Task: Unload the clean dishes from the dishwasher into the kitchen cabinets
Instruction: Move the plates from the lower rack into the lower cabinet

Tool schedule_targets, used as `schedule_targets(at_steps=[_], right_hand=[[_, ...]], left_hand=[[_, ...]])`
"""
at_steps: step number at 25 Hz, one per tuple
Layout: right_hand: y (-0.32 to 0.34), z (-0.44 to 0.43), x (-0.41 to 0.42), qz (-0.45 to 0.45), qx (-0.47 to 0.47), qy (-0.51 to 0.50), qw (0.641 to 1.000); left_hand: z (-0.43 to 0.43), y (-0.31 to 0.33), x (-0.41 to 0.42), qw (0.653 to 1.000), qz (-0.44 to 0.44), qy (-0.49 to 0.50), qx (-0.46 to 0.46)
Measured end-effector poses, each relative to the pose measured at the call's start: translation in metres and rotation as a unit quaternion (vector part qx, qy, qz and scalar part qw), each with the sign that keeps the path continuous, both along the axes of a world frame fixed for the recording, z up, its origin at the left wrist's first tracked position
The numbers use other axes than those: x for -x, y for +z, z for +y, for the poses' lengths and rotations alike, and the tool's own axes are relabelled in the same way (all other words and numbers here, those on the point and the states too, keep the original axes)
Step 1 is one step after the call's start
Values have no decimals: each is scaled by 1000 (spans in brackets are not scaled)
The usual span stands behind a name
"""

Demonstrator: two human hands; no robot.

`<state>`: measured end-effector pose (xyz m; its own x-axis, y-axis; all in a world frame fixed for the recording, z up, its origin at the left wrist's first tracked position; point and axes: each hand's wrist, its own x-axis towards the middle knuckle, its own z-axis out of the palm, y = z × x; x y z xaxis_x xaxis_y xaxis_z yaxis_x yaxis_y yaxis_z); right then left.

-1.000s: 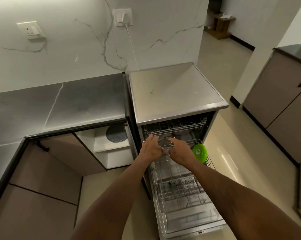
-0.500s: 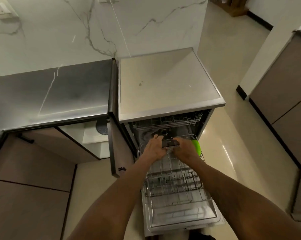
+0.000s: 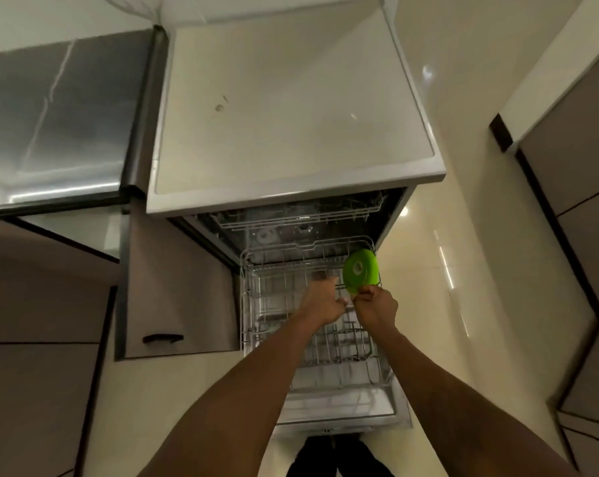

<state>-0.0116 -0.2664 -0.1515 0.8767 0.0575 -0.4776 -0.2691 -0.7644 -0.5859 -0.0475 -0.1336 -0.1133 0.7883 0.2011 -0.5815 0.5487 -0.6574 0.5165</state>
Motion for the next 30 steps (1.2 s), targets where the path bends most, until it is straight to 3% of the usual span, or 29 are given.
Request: schedule_targets(at_steps=[7,14,18,27,30], right_hand=[[-161,-26,-64,38,7,-98,994],[-280,-34,-112,59,9,-77,995],[-298,-37,-121,86,-54,-163,981],[-322,-57,-136,105,-113,-113,982],[-286,-63,-127,80,-155,-108,979]], left_hand=[[-14,-147,-58,993,48,99,32],[-23,-230,-95,976,61,190,90],[-20,-247,-92,971,75,206,92],[0,-252,-74,965,96,227,90],[-2,-235,-72,962,90,237,98]])
